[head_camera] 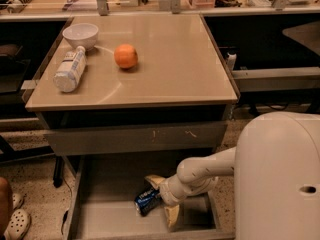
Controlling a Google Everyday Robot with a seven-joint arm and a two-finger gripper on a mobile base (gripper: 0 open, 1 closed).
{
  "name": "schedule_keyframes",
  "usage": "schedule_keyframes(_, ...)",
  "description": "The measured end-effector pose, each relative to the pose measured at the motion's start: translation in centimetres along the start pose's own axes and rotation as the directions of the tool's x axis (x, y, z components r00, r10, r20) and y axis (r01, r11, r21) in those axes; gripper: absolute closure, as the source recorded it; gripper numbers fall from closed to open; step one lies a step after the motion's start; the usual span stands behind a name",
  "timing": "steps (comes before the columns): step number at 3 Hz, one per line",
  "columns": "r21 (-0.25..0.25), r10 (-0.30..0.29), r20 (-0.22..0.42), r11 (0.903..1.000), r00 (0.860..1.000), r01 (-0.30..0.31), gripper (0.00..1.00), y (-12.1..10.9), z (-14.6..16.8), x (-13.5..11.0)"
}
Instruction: Place pepsi can into middle drawer
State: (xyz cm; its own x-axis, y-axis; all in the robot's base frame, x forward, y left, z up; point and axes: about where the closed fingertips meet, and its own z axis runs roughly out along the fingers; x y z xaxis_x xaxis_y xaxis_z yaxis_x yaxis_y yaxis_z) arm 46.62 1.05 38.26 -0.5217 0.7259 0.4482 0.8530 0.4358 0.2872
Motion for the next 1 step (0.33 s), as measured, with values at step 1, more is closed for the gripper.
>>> schedule_keyframes(1, 0.0, 0.0, 0.0, 1.0, 1.0, 0.0, 0.0, 0.0, 0.0, 0.0)
